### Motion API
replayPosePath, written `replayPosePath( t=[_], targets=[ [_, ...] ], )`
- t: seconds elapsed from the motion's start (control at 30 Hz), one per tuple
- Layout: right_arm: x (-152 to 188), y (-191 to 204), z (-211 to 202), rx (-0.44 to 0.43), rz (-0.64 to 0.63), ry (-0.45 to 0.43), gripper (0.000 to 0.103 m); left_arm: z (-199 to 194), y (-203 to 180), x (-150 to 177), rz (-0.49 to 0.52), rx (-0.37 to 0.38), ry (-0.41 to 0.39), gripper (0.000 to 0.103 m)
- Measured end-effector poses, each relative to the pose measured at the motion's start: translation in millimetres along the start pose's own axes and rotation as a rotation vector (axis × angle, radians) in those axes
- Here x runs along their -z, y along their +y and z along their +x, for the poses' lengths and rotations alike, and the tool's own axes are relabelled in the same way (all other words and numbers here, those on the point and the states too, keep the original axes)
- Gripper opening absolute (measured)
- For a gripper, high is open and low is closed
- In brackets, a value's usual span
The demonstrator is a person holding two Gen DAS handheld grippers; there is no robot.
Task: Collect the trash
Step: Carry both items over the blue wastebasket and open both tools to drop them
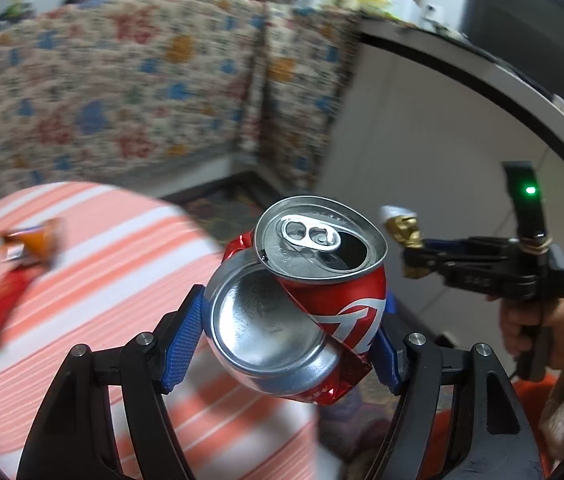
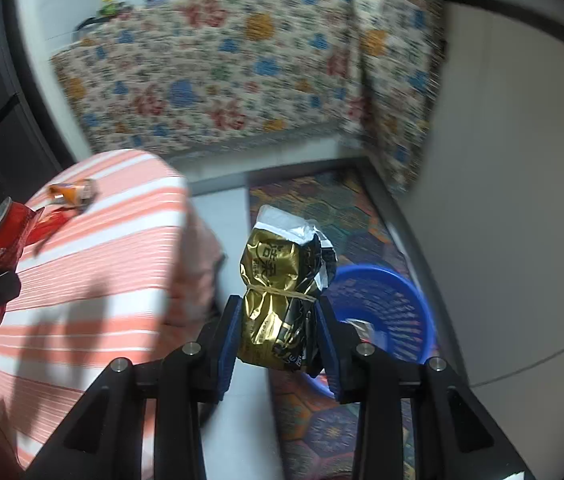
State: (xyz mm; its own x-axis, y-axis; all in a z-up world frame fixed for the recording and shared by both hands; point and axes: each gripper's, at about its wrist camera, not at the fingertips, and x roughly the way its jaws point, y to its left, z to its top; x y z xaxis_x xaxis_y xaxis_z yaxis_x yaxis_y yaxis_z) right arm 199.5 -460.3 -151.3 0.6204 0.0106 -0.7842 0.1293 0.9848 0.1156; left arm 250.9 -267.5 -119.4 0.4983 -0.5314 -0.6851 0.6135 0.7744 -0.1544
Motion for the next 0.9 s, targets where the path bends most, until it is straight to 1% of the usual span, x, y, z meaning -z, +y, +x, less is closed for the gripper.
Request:
replayPosePath(
  t=[0.1, 0.2, 0.37, 0.5, 0.63, 0.73, 0.77, 0.8, 0.83, 0.87, 0.9],
  targets=[
    [1, -37, 14, 0.019, 0.046, 0.033, 0.036, 45, -29, -10, 0.017, 0.057, 0.039, 0.074],
    [5, -70, 36, 0.046, 0.071, 0.067, 0.036, 85, -52, -14, 0.028, 0.086, 0.080, 0.074],
    [11, -112, 74, 0.038, 0.117, 0.106, 0.037, 151, -82, -19, 0.044, 0.120, 0.151, 0.074],
    [16, -135, 99, 0.029, 0.139, 0.144, 0.037, 189, -90, -16, 0.028, 0.123, 0.195, 0.075],
    [25, -149, 123, 0.031, 0.138, 0.173, 0.037, 216, -88, -11, 0.003, 0.115, 0.226, 0.075],
    [30, -152, 137, 0.044, 0.116, 0.192, 0.040, 234, -90, -10, -0.009, 0.124, 0.246, 0.076],
    [32, -153, 139, 0.050, 0.111, 0.190, 0.044, 240, -90, -11, -0.015, 0.130, 0.254, 0.077],
    [33, -155, 143, 0.057, 0.105, 0.187, 0.048, 245, -90, -11, -0.028, 0.139, 0.263, 0.086],
    [35, -156, 145, 0.059, 0.103, 0.187, 0.056, 248, -89, -12, -0.040, 0.142, 0.261, 0.093],
    [37, -158, 147, 0.060, 0.104, 0.186, 0.059, 250, -88, -13, -0.053, 0.144, 0.250, 0.094],
    [39, -160, 150, 0.060, 0.105, 0.186, 0.059, 250, -88, -14, -0.062, 0.146, 0.245, 0.094]
  ],
)
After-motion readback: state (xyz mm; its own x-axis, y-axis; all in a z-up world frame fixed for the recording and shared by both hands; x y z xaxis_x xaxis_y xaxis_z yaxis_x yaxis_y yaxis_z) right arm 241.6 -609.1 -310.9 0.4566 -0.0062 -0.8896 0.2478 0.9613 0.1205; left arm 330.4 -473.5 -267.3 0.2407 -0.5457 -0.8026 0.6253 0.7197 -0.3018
